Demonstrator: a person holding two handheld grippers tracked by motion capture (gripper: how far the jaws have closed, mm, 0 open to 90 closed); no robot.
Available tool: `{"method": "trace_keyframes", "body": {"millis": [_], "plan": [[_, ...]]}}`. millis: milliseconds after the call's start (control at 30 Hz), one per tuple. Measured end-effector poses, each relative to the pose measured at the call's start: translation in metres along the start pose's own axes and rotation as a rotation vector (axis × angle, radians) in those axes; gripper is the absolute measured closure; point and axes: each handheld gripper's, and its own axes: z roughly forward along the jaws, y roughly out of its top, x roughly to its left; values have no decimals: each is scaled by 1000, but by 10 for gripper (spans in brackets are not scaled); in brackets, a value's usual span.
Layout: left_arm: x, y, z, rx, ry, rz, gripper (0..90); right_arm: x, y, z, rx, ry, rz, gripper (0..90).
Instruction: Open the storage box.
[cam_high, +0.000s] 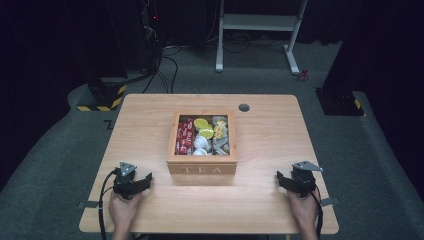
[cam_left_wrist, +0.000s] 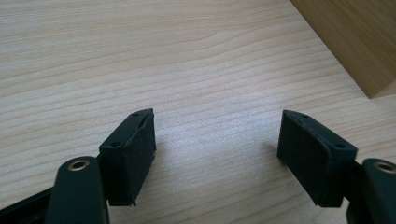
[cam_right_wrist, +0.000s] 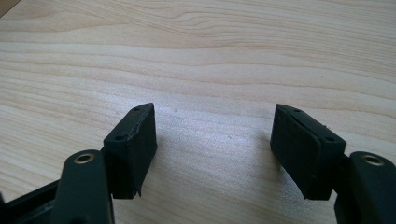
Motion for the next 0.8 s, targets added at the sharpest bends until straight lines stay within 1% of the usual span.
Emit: {"method": "trace_keyframes", "body": {"millis": [467, 800], "plan": [[0, 0, 0, 0, 0, 0, 280, 0, 0, 0, 0, 0, 2, 315], [0, 0, 0, 0, 0, 0, 280, 1, 0, -1, -2, 0, -3, 334]]}}
